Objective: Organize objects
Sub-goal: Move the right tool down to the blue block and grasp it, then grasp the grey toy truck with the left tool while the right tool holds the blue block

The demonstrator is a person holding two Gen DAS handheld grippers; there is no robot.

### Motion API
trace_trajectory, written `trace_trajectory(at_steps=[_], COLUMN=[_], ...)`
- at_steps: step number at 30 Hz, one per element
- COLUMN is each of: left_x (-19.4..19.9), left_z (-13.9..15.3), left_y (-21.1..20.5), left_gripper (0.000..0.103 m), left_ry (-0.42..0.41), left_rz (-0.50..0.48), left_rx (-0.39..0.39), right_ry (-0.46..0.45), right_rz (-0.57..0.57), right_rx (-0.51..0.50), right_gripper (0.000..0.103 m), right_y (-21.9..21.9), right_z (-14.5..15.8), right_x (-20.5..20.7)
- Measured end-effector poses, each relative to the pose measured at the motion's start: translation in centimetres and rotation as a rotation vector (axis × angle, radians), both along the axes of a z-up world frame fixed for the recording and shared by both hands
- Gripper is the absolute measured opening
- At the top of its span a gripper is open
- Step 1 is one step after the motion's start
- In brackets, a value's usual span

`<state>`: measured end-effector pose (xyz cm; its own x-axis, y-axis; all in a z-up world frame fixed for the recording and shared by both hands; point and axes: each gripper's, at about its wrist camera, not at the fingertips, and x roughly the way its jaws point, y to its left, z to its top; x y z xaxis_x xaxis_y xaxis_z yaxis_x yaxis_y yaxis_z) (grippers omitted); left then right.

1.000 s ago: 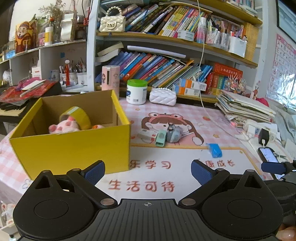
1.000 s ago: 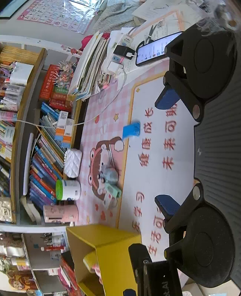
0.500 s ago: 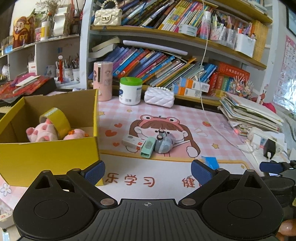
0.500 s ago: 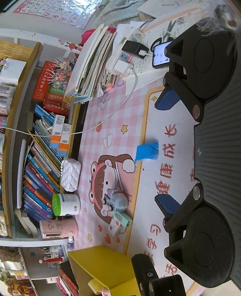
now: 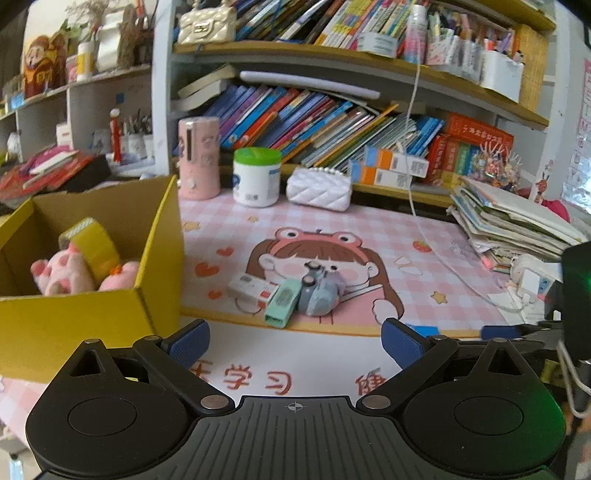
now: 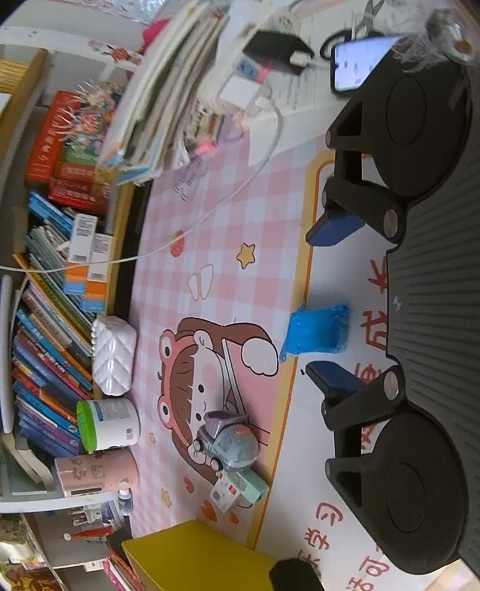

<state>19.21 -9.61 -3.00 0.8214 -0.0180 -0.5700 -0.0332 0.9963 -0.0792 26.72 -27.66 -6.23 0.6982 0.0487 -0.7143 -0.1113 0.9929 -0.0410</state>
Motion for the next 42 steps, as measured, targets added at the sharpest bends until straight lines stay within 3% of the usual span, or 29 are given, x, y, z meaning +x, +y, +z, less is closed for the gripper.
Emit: trace_trajectory(at_steps=[8, 11, 13, 15, 20, 22, 26, 36, 39, 42], left_x=[0.8, 1.1, 1.3, 1.7, 3.3, 4.4, 7.3, 13.5, 14.0, 14.2], left_z=[-0.5, -0.6, -0.6, -0.6, -0.4, -0.5, -1.3, -5.4, -6.0, -6.3], left_y=[-0.9, -1.1, -1.1, -1.1, -1.4, -2.1, -3.3, -4.5, -4.9, -5.7], left_gripper=[0.1, 0.1, 0.1, 0.1, 0.098, 0.092, 0.063, 0.06, 0.05, 0.045], left_ry=[0.023, 0.027, 0.029, 0.035, 0.031, 0.028, 0.055, 0.156, 0.15, 0.135], left_rz=[0.003, 0.005, 0.011, 0.024, 0.02, 0.004, -0.018, 0.003, -0.009, -0.033], left_rx=[0.034, 0.039, 0.044, 0.048, 0.034, 0.05, 0.066, 0.154, 0.178, 0.211], right_ry=[0.028, 0.053, 0.067, 0.072, 0.023, 0.001, -0.01, -0.063, -0.069, -0.073], right_rz=[0.048, 0.056, 0.066, 0.085, 0.11, 0.112, 0.104, 0.103, 0.117, 0.125], right_rx=[0.045, 0.057, 0.071, 0.081, 0.097, 0.095, 0.092, 0.074, 0.063, 0.054], right_gripper=[0.056, 0.049, 0.034, 0.027, 0.026, 0.026, 0.026, 0.026, 0.026, 0.026], right_y=[-0.1, -0.1, -0.1, -0.1, -0.6, -1.1, -2.4, -4.2, -4.3, -4.3], right_z=[-1.4, -2.0, -2.2, -2.3, -1.2, -0.5, 0.4, 1.9, 2.1, 2.2], right_x=[2.1, 2.8, 3.1, 3.2, 2.6, 2.2, 1.5, -0.5, -1.0, -1.4])
